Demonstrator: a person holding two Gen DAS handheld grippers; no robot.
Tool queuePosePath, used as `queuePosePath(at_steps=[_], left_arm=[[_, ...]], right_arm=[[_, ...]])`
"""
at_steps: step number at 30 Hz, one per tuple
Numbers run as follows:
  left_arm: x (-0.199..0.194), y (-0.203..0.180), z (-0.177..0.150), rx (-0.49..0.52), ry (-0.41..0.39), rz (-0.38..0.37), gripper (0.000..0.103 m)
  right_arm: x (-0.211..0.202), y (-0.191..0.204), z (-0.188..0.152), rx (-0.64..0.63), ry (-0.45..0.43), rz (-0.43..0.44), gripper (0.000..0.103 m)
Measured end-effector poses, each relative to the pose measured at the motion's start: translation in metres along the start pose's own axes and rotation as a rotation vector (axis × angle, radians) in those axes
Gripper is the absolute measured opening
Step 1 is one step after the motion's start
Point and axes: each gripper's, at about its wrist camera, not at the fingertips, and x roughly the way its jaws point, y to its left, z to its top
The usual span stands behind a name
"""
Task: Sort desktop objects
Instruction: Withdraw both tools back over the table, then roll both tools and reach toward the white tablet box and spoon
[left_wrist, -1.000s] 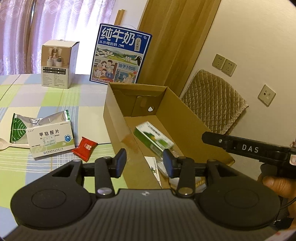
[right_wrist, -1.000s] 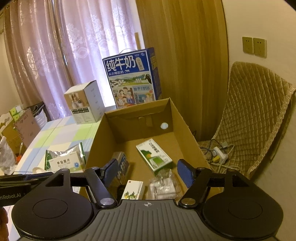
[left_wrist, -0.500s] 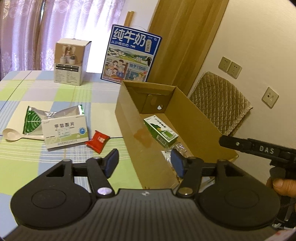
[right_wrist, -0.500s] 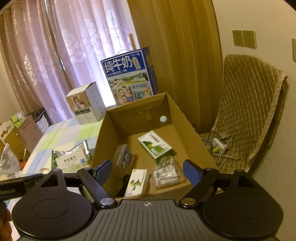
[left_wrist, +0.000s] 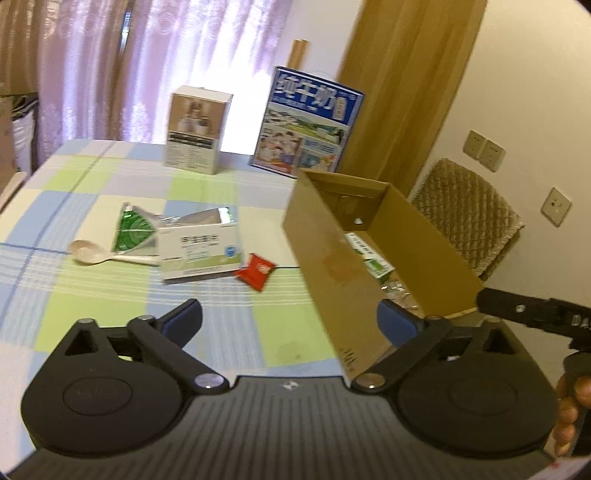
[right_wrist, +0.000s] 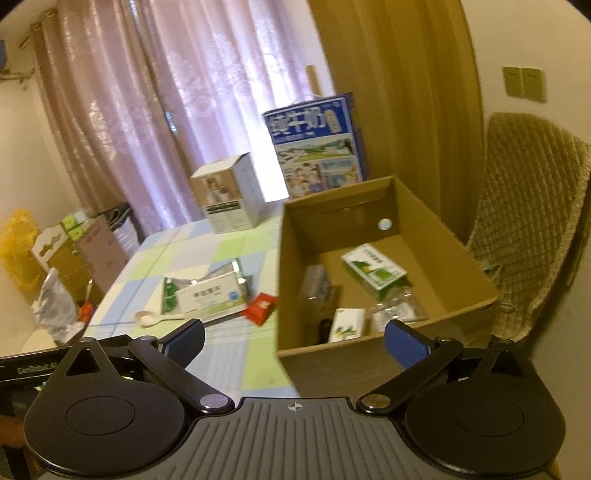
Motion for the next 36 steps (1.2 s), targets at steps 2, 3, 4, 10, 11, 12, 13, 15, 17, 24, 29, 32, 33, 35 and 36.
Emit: queuePosePath(at_steps=[2,3,4,10,11,12,13,15,17,24,29,32,33,35,36], left_arm=[[-0.008,0.01,-0.003,-0.011,0.0,0.022,0.101],[-0.012,0.016,-0.004,-0.015,0.0,0.037,0.101],[-0.016,0.021,-0.006,-0.017,-0.001,0.052,0.101],[-0.038,0.052,-0.012,-0.025,-0.004,0.109,0.101],[-0.042,0.056,-0.013,-0.027,-0.006,0.116,0.101],[-0.045,0.06,-0.014,-0.032,-0.008,0.121,0.101],[-0.049,0.065,-0.015,-0.038,-0.01,0.125,0.101],[-0.054,0.073,-0.017,-0.043,-0.01,0.133,0.101],[-0.058,0.08,-0.019,-0.043,-0.01,0.139,0.101],[-0.063,0.097,-0.019,-0.026,-0.005,0.149,0.102],[-0.058,0.106,-0.017,0.0,0.005,0.153,0.101],[-0.051,0.11,-0.015,0.038,0.022,0.151,0.101],[-0.048,0.111,-0.014,0.056,0.03,0.151,0.101],[-0.041,0.114,-0.014,0.09,0.047,0.149,0.102],[-0.037,0.116,-0.013,0.106,0.056,0.146,0.101]], right_arm=[[0.0,0.01,-0.003,-0.013,0.011,0.014,0.101],[0.0,0.016,-0.005,-0.021,0.017,0.022,0.101],[0.001,0.02,-0.006,-0.03,0.022,0.028,0.101],[0.005,0.047,-0.018,-0.092,0.051,0.055,0.101],[0.005,0.05,-0.02,-0.101,0.053,0.059,0.101],[0.006,0.054,-0.021,-0.112,0.056,0.061,0.101],[0.007,0.057,-0.023,-0.123,0.059,0.063,0.101],[0.009,0.063,-0.025,-0.146,0.063,0.067,0.101],[0.011,0.068,-0.028,-0.166,0.068,0.07,0.101],[0.022,0.081,-0.035,-0.245,0.083,0.083,0.101],[0.035,0.091,-0.035,-0.35,0.091,0.089,0.101],[0.046,0.099,-0.034,-0.458,0.087,0.096,0.101],[0.05,0.103,-0.034,-0.506,0.086,0.101,0.101],[0.059,0.11,-0.034,-0.602,0.086,0.109,0.101],[0.065,0.113,-0.034,-0.658,0.087,0.113,0.101]])
